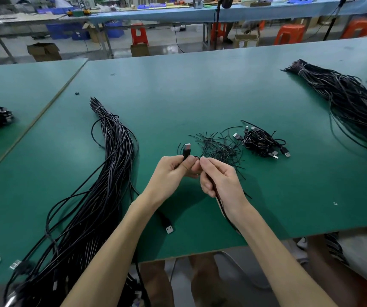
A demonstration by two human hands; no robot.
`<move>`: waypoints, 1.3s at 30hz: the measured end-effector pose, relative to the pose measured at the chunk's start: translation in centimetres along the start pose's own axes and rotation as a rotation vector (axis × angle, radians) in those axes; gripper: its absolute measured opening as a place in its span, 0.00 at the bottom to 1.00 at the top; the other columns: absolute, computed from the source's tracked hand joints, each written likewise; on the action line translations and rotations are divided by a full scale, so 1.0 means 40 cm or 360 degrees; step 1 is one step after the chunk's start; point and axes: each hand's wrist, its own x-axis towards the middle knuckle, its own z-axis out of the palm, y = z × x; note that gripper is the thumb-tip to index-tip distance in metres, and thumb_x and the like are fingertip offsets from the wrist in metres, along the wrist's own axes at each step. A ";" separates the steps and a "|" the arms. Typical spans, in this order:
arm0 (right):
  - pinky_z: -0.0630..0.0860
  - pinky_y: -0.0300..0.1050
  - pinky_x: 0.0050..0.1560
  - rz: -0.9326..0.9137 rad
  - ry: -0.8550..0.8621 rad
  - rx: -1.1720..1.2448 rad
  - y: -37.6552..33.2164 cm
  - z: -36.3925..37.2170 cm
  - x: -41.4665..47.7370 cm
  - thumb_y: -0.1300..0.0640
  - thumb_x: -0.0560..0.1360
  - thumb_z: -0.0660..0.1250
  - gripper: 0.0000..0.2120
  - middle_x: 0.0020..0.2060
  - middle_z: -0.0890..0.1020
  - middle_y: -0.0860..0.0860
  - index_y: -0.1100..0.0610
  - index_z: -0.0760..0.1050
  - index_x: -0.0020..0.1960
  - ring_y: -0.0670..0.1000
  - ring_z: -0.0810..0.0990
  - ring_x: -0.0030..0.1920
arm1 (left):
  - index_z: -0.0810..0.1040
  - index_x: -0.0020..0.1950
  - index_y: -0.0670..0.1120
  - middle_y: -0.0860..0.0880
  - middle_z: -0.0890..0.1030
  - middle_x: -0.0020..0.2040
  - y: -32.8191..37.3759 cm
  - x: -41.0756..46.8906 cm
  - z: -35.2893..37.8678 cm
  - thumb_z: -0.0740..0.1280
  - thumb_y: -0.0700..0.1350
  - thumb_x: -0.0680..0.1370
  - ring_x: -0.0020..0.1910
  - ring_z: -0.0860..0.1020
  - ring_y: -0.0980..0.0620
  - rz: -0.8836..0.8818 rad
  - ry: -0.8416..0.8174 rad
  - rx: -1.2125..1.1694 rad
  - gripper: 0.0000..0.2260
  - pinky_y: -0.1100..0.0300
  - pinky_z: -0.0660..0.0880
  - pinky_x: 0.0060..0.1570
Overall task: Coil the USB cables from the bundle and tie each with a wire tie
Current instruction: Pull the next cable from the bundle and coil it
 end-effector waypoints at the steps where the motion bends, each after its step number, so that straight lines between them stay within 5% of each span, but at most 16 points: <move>1: 0.63 0.37 0.26 -0.0009 -0.0010 -0.0002 0.001 0.000 -0.001 0.52 0.84 0.63 0.16 0.25 0.69 0.50 0.54 0.81 0.41 0.47 0.64 0.24 | 0.82 0.43 0.42 0.51 0.85 0.40 0.004 -0.003 0.000 0.64 0.49 0.81 0.42 0.85 0.54 -0.0029 -0.0067 -0.0078 0.14 0.63 0.80 0.49; 4: 0.64 0.36 0.26 -0.0037 -0.0036 -0.0009 0.004 0.000 -0.005 0.48 0.81 0.63 0.15 0.25 0.69 0.49 0.57 0.78 0.42 0.46 0.64 0.25 | 0.79 0.40 0.46 0.51 0.84 0.39 0.009 -0.008 -0.002 0.63 0.50 0.82 0.43 0.84 0.53 -0.0116 -0.0241 -0.0180 0.14 0.59 0.80 0.52; 9: 0.64 0.35 0.26 -0.0075 -0.0088 -0.0041 0.006 -0.001 -0.007 0.49 0.81 0.62 0.15 0.25 0.70 0.46 0.59 0.76 0.43 0.44 0.64 0.26 | 0.81 0.41 0.45 0.31 0.83 0.46 0.006 -0.004 -0.018 0.64 0.53 0.82 0.50 0.83 0.33 -0.0257 -0.0298 -0.0228 0.15 0.39 0.76 0.64; 12: 0.64 0.35 0.26 -0.0083 -0.0115 -0.0111 0.006 0.001 -0.009 0.49 0.81 0.64 0.15 0.27 0.71 0.49 0.59 0.79 0.44 0.45 0.65 0.26 | 0.82 0.40 0.46 0.41 0.80 0.39 0.010 -0.008 -0.017 0.67 0.59 0.81 0.45 0.81 0.41 -0.0284 -0.0295 -0.0347 0.18 0.45 0.75 0.60; 16: 0.64 0.38 0.26 -0.0092 -0.0148 -0.0316 0.007 0.011 -0.011 0.50 0.83 0.64 0.15 0.27 0.71 0.52 0.59 0.81 0.45 0.47 0.66 0.27 | 0.86 0.60 0.43 0.49 0.75 0.35 0.010 -0.008 -0.015 0.64 0.58 0.82 0.48 0.77 0.45 -0.0314 -0.0287 -0.0457 0.21 0.55 0.72 0.56; 20: 0.67 0.37 0.27 -0.0099 -0.0176 -0.0457 0.014 0.019 -0.011 0.54 0.84 0.64 0.14 0.25 0.73 0.50 0.53 0.82 0.43 0.47 0.68 0.25 | 0.82 0.64 0.37 0.37 0.83 0.61 0.013 -0.007 -0.023 0.62 0.50 0.85 0.62 0.81 0.43 -0.0329 -0.0318 -0.0752 0.19 0.54 0.77 0.63; 23: 0.69 0.37 0.28 -0.0063 -0.0233 -0.0553 0.021 0.030 -0.009 0.55 0.84 0.65 0.14 0.26 0.76 0.50 0.54 0.82 0.41 0.47 0.70 0.25 | 0.82 0.63 0.36 0.37 0.80 0.66 0.028 0.003 -0.034 0.61 0.48 0.85 0.66 0.79 0.40 -0.0373 -0.0203 -0.1204 0.18 0.54 0.79 0.60; 27: 0.71 0.38 0.29 -0.0005 -0.0288 -0.0587 0.024 0.031 -0.006 0.54 0.85 0.64 0.14 0.27 0.77 0.50 0.57 0.83 0.45 0.48 0.72 0.28 | 0.86 0.55 0.37 0.40 0.85 0.59 0.037 0.006 -0.037 0.63 0.47 0.82 0.58 0.84 0.45 -0.0402 0.0048 -0.1453 0.16 0.58 0.82 0.50; 30: 0.71 0.37 0.29 -0.0005 -0.0295 -0.0595 0.022 0.028 -0.009 0.54 0.84 0.65 0.13 0.27 0.77 0.49 0.57 0.83 0.45 0.47 0.73 0.27 | 0.85 0.52 0.38 0.48 0.86 0.47 0.039 0.009 -0.048 0.64 0.46 0.82 0.41 0.85 0.54 -0.0440 0.0173 -0.1609 0.14 0.64 0.80 0.39; 34: 0.71 0.37 0.30 0.0004 -0.0269 -0.0612 0.019 0.026 -0.010 0.53 0.83 0.66 0.12 0.27 0.77 0.49 0.58 0.84 0.46 0.47 0.73 0.27 | 0.77 0.48 0.43 0.56 0.74 0.32 0.044 0.010 -0.082 0.60 0.43 0.84 0.22 0.66 0.58 -0.0437 0.0213 -0.2029 0.09 0.65 0.65 0.24; 39: 0.72 0.38 0.32 0.0002 -0.0237 -0.0636 0.016 0.025 -0.012 0.54 0.83 0.67 0.11 0.29 0.79 0.49 0.56 0.84 0.47 0.48 0.74 0.29 | 0.75 0.42 0.45 0.56 0.67 0.27 0.048 0.005 -0.090 0.53 0.46 0.88 0.22 0.54 0.55 -0.0439 0.0147 -0.2085 0.18 0.60 0.58 0.22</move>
